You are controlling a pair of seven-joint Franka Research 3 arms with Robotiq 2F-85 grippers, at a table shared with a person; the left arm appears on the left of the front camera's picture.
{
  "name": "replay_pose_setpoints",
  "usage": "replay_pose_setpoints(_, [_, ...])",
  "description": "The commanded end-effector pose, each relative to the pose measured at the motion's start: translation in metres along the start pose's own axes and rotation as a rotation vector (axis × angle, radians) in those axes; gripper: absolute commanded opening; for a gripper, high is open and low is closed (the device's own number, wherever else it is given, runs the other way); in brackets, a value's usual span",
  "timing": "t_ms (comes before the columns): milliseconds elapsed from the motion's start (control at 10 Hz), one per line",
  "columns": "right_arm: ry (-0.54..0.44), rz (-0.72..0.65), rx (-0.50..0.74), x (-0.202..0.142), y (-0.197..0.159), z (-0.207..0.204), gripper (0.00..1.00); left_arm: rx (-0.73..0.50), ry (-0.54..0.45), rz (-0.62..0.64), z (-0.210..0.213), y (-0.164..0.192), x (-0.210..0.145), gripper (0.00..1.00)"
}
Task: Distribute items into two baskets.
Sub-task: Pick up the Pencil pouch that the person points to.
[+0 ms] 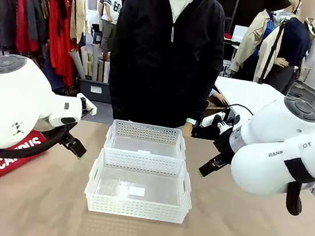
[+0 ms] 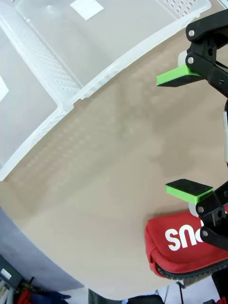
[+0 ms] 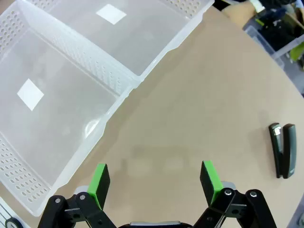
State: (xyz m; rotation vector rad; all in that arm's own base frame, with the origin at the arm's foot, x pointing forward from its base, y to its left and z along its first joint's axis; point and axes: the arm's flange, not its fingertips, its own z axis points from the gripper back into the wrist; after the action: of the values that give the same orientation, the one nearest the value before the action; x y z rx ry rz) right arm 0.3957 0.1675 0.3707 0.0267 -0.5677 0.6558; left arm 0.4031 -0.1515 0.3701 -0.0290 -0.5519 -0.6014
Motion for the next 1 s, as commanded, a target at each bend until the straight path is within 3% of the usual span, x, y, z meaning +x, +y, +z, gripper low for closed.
replay_pose_setpoints(0, [0.000, 0.000, 0.000, 0.0000, 0.0000, 0.0001, 1.00, 0.000, 0.000, 0.000, 0.0001, 0.0000, 0.0000, 1.00])
replay_pose_setpoints(900, [0.000, 0.000, 0.000, 0.0000, 0.0000, 0.0001, 1.00, 0.000, 0.000, 0.000, 0.0001, 0.0000, 0.0000, 1.00])
